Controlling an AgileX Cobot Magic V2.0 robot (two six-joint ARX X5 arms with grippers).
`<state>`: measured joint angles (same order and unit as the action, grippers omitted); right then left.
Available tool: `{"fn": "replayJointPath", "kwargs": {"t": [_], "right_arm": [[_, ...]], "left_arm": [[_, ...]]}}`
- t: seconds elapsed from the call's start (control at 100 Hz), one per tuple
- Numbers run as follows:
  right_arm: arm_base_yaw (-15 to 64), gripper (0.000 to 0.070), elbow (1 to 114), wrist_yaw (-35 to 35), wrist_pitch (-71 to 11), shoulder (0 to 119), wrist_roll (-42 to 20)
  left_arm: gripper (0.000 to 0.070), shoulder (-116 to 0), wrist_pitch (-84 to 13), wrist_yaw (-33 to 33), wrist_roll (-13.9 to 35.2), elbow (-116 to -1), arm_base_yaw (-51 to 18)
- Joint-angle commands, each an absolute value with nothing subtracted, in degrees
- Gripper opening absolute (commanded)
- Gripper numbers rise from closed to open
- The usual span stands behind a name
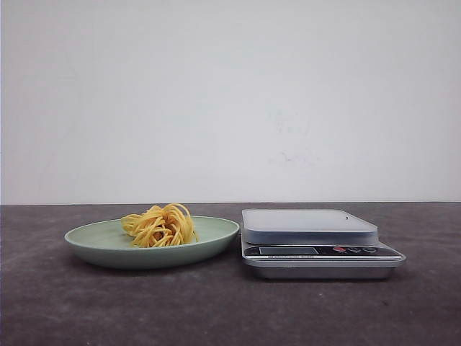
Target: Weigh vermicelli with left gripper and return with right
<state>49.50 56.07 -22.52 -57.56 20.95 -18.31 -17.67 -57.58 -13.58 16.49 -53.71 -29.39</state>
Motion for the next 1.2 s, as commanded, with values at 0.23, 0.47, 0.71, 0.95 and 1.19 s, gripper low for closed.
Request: {"fn": "replayJointPath", "kwargs": {"t": [0.23, 0.47, 0.71, 0.95, 1.19], "right_arm": [[50.02, 0.0006, 56.62, -22.59, -56.95, 20.82, -19.07], [50.02, 0.0006, 56.62, -22.59, -56.95, 20.82, -19.07], [50.02, 0.0006, 56.62, -22.59, -56.95, 20.82, -19.07], [50.02, 0.0006, 56.62, -22.57, -56.97, 20.82, -19.07], [50.02, 0.0006, 56.62, -22.57, -56.97, 20.82, -19.07]], "left_arm": [[0.0011, -17.96, -57.04, -13.76, 15.88, -54.33, -29.63], [0.0011, -17.23, -57.04, -14.24, 15.18, -54.28, -27.31], [0.0011, -15.22, -36.97, -14.68, 11.75, -44.82, -12.75], [0.0011, -6.98, -16.05, -6.57, 5.56, -23.66, -1.28], [0.0011, -0.10, -7.40, -5.56, 4.16, -7.46, -0.75]]}}
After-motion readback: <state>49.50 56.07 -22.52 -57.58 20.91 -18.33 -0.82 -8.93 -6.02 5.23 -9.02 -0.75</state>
